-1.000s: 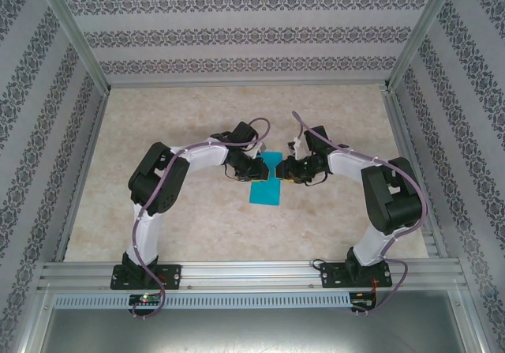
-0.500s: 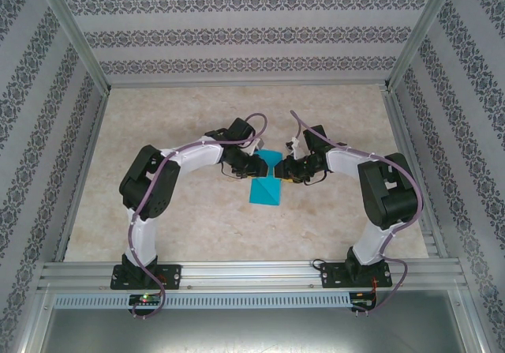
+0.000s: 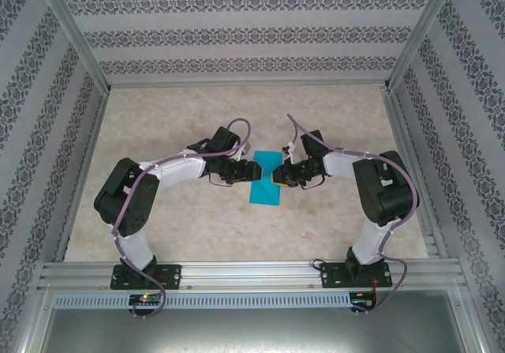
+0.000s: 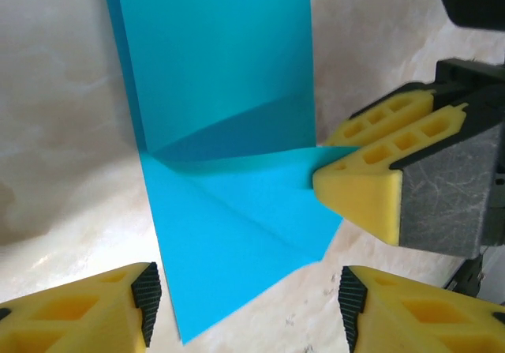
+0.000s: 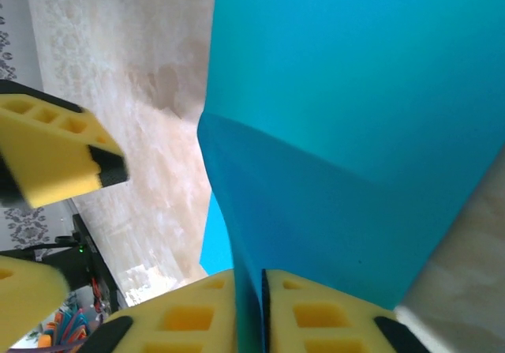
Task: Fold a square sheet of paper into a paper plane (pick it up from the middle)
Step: Pick up the paper from the center of the table.
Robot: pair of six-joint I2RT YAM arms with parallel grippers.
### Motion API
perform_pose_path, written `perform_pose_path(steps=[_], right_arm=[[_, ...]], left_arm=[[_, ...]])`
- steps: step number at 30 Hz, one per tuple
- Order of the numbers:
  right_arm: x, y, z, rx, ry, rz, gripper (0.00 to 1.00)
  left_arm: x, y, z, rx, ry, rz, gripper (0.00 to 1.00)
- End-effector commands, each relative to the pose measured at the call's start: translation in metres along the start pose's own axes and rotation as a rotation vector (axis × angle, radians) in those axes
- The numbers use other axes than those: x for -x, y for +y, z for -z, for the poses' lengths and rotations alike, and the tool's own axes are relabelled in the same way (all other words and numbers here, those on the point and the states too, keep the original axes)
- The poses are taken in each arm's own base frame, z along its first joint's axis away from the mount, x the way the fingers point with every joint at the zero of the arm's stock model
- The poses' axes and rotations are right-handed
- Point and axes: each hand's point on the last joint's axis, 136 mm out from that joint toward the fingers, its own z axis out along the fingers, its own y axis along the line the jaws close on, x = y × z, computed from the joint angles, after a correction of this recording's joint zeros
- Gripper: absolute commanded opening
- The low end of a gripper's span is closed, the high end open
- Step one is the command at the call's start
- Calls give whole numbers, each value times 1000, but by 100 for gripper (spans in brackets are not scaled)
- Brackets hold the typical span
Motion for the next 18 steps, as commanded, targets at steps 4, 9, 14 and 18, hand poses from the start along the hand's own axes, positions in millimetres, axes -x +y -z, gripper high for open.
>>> perform_pose_path(steps=[4,9,14,18], right_arm=[[3,22,4,83,-7,31,7],[8,32,11,128,-29,32,4],[14,45,21,177,-57,34,3],[19,54,28,207,-73,45,2]], left_arm=[[29,-17,2,-182,-208,65,68],[39,-22,5,-263,-296,94,69],[43,-26,5,-318,-318,130,69],[49,-36,4,-368,-316,135,69]])
